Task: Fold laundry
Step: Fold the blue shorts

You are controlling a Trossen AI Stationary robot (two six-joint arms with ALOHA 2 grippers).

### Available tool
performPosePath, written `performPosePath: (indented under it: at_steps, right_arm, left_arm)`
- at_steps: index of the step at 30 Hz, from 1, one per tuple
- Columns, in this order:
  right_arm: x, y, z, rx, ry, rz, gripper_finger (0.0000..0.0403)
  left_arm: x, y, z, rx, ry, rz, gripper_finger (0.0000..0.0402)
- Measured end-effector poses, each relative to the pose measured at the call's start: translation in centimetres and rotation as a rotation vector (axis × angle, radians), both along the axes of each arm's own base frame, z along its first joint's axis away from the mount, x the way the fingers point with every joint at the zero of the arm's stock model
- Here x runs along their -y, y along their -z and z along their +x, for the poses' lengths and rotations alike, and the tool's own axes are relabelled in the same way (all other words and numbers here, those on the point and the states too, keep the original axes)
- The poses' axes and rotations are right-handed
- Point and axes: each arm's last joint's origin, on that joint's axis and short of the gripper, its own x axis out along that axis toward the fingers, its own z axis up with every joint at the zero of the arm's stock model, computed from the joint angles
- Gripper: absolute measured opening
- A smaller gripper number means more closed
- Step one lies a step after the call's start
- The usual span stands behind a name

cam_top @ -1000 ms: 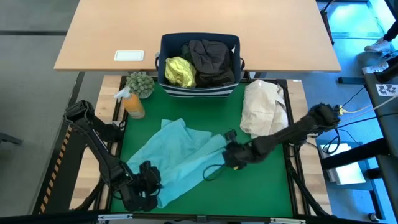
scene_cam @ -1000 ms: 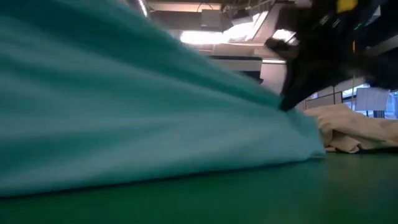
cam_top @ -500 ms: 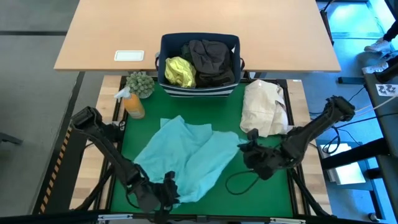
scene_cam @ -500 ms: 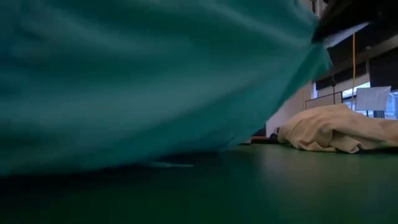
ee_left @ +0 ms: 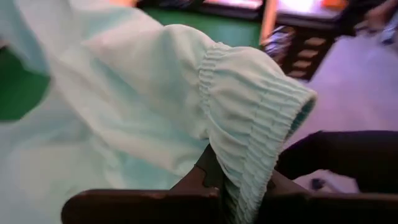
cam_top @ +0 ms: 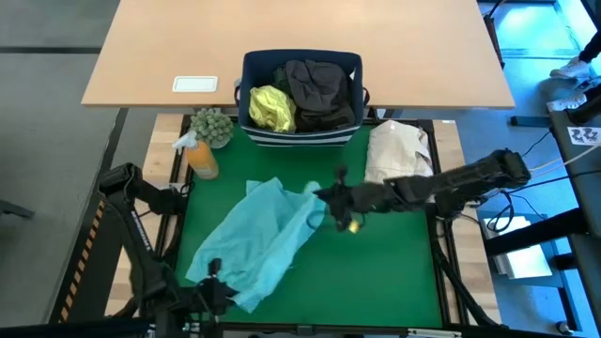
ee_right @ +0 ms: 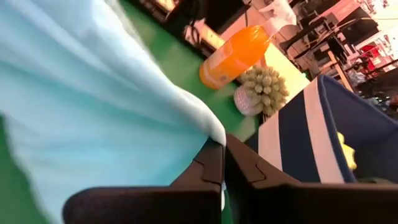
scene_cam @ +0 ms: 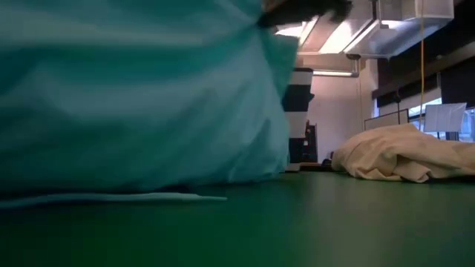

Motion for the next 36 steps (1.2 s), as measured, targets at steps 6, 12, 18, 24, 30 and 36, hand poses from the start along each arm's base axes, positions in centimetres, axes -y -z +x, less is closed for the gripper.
performPosePath:
  at_steps: [6,12,18,24,30,36]
  right_arm:
    - [3.4,2.8,3.6,0.043,-0.02,0.066,0.0]
    - [5.2,7.5,6.5,-0.005,-0.045,0.124,0.0]
    - [6.3,10.6,9.5,-0.074,-0.018,0.129,0.0]
    - [6.3,12.3,12.1,-0.16,-0.01,0.132,0.0]
    - [6.6,12.4,13.1,-0.179,0.072,0.101,0.0001]
    - [6.7,11.5,13.3,-0.182,0.118,0.08,0.0038]
  left_arm:
    - [-2.5,0.7,-2.5,-0.297,-0.202,-0.042,0.0002]
    - [-4.3,1.7,-4.2,-0.626,-0.451,-0.083,0.0002]
    - [-4.9,3.0,-4.2,-0.702,-0.506,-0.083,0.0008]
    - [-6.2,5.7,-4.3,-0.89,-0.594,-0.077,0.0023]
    - [-6.6,6.5,-4.4,-0.941,-0.617,-0.076,0.0038]
    - [-6.8,6.4,-4.6,-1.033,-0.628,-0.07,0.0069]
